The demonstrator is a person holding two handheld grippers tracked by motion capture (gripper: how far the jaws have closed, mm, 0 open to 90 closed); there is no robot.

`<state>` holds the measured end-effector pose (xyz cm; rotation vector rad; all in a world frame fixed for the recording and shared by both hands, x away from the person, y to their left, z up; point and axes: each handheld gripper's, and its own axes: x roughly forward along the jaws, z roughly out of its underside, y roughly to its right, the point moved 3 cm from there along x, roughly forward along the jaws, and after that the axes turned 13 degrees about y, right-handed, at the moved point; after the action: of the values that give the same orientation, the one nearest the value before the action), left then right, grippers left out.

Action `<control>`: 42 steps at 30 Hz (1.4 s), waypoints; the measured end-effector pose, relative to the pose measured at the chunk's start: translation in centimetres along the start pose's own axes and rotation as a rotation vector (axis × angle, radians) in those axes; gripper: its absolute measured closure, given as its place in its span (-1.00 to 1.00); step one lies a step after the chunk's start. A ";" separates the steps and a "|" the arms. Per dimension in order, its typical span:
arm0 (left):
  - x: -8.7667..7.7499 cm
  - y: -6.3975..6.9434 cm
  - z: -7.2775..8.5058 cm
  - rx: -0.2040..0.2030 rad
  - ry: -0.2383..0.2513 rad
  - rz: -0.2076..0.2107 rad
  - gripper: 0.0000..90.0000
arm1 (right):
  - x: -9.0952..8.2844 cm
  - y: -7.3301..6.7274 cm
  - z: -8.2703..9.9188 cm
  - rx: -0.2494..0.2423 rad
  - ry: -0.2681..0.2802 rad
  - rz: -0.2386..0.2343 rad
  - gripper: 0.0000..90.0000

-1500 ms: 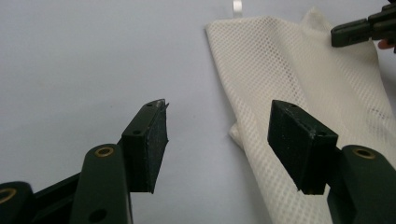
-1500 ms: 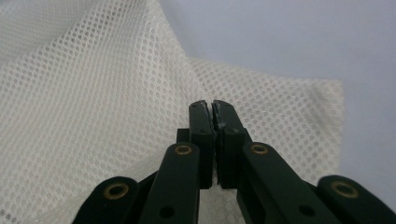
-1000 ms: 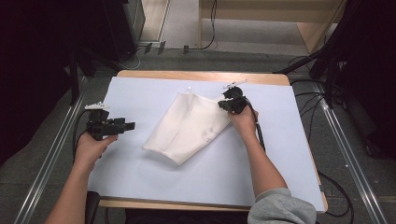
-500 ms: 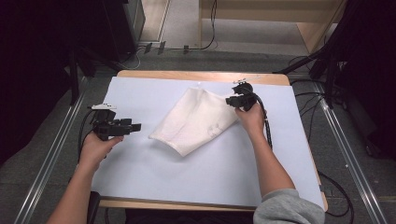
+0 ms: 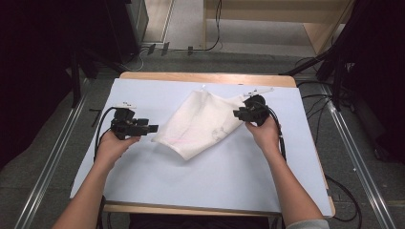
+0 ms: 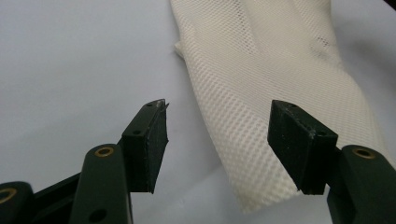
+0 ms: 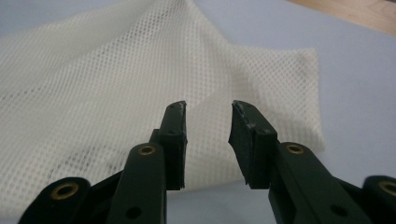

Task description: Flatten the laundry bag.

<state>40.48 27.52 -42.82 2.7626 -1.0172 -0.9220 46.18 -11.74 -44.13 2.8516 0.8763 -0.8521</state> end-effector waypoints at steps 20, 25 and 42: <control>7.0 0.5 -0.8 0.017 -0.073 -0.020 -0.14 | -6.1 -2.2 4.7 0.000 0.054 -0.037 0.41; 8.2 0.2 -0.1 -0.008 -0.083 -0.014 -0.14 | -7.7 -2.6 5.5 0.001 0.060 -0.028 0.38; 8.8 0.3 0.8 0.019 -0.095 -0.015 0.71 | -9.6 -1.1 7.1 0.034 0.075 0.023 0.39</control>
<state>45.18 22.12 -47.94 2.7697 -1.0251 -1.0601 35.45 -17.02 -45.01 2.9343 0.8424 -0.7703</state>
